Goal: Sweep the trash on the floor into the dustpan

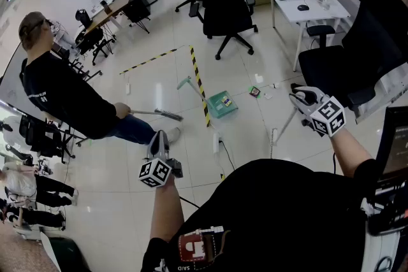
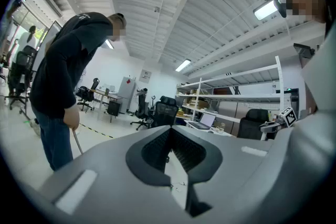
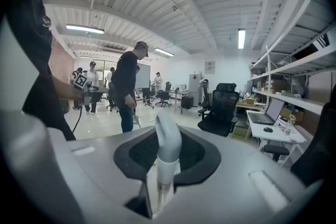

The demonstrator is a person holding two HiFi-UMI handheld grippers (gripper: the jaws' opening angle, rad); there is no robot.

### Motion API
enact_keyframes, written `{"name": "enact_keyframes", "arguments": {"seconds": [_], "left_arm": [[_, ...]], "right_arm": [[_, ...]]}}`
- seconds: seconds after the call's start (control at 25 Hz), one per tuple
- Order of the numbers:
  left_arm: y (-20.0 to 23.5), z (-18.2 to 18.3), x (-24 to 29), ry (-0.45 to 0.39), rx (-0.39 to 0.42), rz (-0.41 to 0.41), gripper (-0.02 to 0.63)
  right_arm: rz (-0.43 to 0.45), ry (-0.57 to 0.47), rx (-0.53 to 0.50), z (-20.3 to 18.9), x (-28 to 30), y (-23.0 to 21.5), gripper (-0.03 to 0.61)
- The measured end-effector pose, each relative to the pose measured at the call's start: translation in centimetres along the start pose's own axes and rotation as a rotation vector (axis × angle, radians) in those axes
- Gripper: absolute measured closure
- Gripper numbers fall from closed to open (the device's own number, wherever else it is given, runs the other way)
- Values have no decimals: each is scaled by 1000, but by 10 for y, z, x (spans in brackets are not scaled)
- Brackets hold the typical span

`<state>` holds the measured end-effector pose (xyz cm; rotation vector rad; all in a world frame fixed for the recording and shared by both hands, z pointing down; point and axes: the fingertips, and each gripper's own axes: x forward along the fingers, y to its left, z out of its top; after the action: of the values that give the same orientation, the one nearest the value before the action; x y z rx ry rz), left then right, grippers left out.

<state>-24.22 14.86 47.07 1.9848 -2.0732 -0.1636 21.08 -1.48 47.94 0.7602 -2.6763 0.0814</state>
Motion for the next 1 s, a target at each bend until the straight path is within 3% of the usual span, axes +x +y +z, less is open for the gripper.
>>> {"name": "enact_keyframes", "arguments": {"seconds": [0.28, 0.76, 1.0], "left_arm": [[-51, -40, 8, 64, -27, -115, 614], [-169, -57, 35, 74, -22, -204, 614], [-176, -66, 40, 87, -15, -225, 614]], "right_arm": [[6, -2, -4, -1, -3, -4, 512], [78, -9, -43, -3, -38, -42, 512], [88, 4, -59, -9, -20, -57, 512]]}}
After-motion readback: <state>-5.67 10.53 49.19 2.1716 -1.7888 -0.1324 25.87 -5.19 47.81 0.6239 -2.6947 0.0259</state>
